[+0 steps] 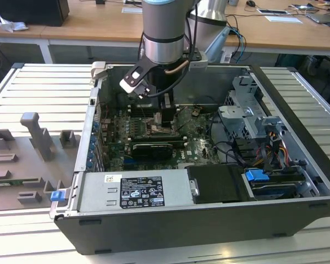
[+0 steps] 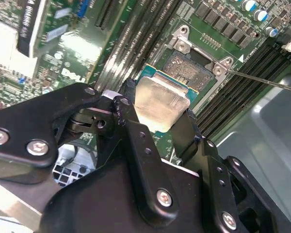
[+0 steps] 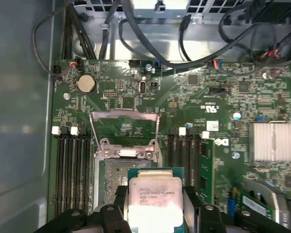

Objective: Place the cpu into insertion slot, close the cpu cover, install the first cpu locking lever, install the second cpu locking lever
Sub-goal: 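Place the cpu into insertion slot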

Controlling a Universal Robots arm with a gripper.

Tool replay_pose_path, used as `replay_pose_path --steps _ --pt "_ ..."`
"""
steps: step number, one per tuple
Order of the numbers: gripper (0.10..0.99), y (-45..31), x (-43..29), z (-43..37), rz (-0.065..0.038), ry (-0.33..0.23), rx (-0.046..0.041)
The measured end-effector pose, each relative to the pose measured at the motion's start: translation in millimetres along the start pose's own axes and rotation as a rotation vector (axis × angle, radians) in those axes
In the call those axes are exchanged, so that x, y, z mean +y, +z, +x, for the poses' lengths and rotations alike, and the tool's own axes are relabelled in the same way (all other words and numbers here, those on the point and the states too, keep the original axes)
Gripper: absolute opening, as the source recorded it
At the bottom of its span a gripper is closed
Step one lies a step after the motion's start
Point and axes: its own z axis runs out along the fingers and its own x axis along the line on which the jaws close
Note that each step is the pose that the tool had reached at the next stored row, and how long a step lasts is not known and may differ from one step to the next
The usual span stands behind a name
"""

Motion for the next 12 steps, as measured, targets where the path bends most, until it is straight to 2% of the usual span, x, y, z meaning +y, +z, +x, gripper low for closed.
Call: replay_pose_path --steps 4,12 --pt "0.537 8.9 -0.7 4.0 -0.001 0.037 -0.0031" --pt "0.537 11.3 -2.5 5.9 -0.001 0.037 -0.0027"
